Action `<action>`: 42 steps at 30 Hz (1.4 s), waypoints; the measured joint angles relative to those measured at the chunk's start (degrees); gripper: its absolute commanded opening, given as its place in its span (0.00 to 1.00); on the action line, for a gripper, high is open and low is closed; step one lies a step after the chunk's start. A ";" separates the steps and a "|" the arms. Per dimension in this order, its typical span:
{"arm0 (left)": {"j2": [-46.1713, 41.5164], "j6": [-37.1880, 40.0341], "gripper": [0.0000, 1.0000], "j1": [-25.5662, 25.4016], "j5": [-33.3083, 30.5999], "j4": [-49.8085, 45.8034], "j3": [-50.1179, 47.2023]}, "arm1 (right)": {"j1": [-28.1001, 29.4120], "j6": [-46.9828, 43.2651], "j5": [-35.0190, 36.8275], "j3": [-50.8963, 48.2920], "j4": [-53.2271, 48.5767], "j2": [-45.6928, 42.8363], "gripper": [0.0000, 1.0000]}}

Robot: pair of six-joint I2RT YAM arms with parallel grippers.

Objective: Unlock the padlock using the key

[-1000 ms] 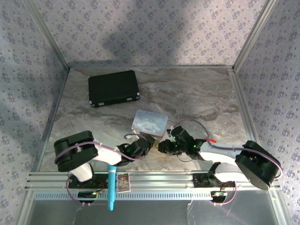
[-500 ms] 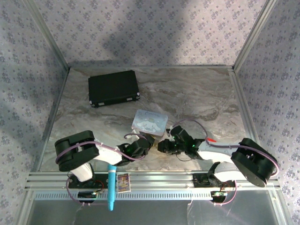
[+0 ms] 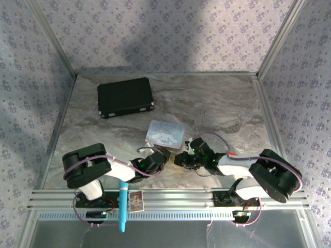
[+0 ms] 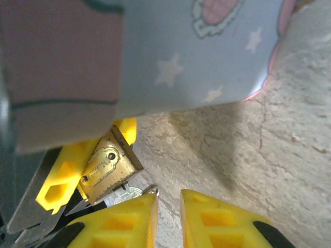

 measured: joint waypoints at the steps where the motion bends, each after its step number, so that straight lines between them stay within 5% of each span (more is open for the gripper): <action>1: 0.00 -0.31 0.00 0.00 0.13 0.72 -0.11 | -0.04 0.55 0.02 -0.81 0.83 -0.76 0.25; 20: 16.52 -6.82 0.00 1.84 0.61 31.91 0.55 | -5.38 10.97 -1.07 -6.95 14.29 -6.08 0.30; 31: 16.48 -8.94 0.00 1.88 0.57 32.17 0.94 | -6.97 11.41 -2.10 -6.91 13.53 -6.25 0.01; 38: 16.46 -9.14 0.00 2.05 -0.31 30.03 1.51 | -6.95 12.31 -1.95 -5.79 15.69 -2.10 0.00; 42: 16.46 -7.61 0.00 2.54 -2.73 29.35 1.64 | -7.65 20.31 -2.82 -5.81 25.16 5.11 0.00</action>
